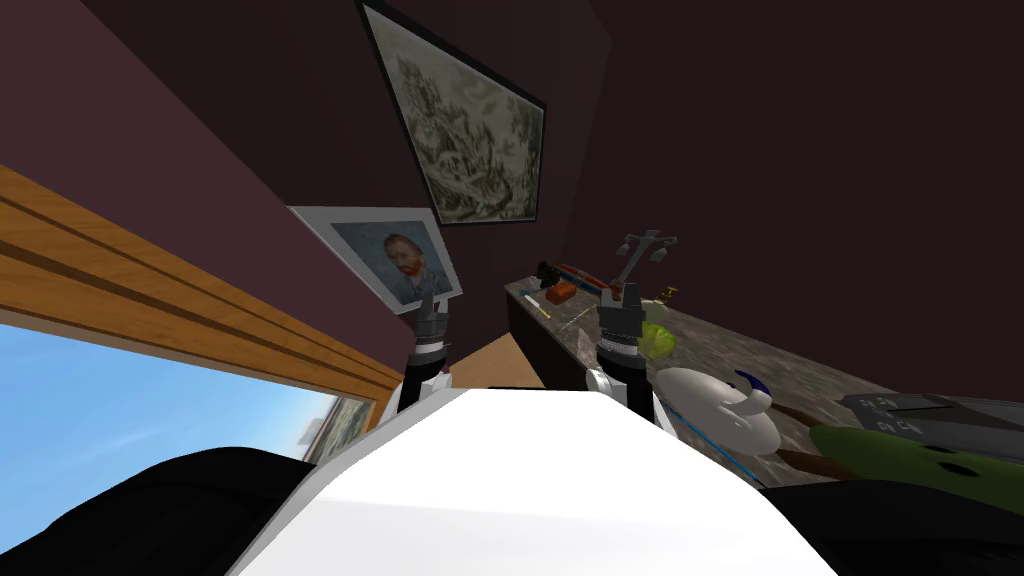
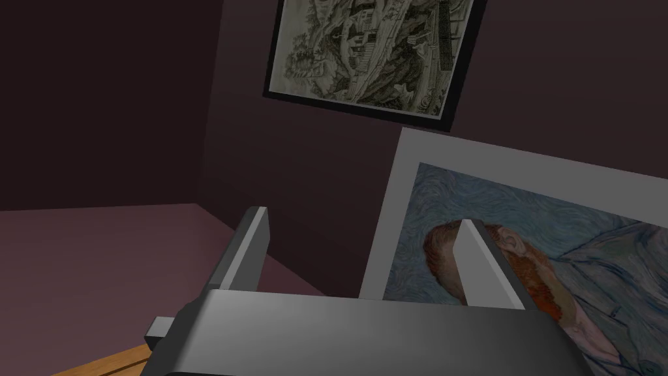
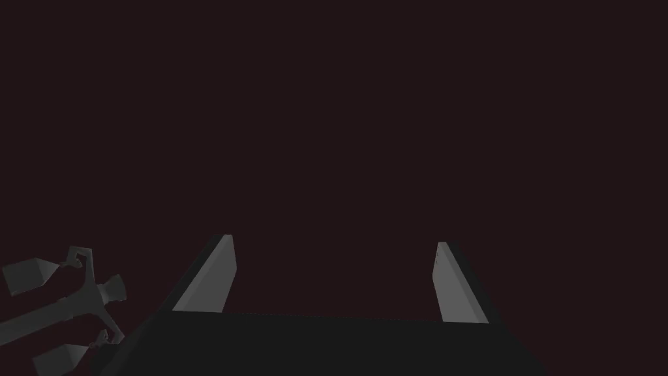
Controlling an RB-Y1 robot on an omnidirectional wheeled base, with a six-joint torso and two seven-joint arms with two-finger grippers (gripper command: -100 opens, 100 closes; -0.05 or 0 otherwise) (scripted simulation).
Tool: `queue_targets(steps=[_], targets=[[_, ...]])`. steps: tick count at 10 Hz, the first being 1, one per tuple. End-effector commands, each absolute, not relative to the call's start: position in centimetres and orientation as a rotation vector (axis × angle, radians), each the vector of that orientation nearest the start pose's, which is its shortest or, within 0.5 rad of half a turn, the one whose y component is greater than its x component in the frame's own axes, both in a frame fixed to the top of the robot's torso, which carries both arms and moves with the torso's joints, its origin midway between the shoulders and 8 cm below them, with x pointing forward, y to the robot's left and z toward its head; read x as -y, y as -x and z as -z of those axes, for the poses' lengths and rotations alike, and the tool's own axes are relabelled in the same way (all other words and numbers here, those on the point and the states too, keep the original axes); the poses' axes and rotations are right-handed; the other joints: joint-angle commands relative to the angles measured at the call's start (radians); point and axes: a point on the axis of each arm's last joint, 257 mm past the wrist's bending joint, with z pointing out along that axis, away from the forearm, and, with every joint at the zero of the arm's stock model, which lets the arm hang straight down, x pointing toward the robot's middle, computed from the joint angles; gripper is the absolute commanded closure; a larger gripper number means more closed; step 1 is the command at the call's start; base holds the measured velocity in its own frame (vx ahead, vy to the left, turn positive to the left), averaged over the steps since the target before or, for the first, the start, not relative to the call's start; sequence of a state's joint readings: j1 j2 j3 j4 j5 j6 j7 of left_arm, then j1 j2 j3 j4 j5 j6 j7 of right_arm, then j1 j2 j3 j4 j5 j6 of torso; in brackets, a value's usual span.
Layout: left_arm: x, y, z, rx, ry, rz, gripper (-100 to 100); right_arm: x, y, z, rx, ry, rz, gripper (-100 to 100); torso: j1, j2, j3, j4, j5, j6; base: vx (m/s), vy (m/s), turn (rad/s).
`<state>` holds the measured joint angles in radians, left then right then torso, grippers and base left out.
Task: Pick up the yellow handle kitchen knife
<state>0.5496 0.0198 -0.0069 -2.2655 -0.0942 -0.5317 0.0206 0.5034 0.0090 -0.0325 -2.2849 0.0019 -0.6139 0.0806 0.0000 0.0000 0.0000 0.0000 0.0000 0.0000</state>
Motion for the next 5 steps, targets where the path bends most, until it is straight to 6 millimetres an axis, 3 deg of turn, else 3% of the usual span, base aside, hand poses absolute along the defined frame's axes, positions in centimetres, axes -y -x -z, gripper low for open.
queue_targets(steps=[1, 5], targets=[[-26.8, -34.0, -0.7, -0.701, 0.614, 1.250, 0, 28.1, -32.1, -4.7, -0.571, -0.505, -1.214, -100, 0.000, 0.000, 0.000, 0.000, 0.000, 0.000, -0.001, 0.003, 0.040], [-26.8, -34.0, -0.7, -0.701, 0.614, 1.250, 0, 26.1, -32.5, -4.3, -0.676, -0.403, -1.205, -100, 0.000, 0.000, 0.000, 0.000, 0.000, 0.000, -0.001, 0.002, 0.058]])
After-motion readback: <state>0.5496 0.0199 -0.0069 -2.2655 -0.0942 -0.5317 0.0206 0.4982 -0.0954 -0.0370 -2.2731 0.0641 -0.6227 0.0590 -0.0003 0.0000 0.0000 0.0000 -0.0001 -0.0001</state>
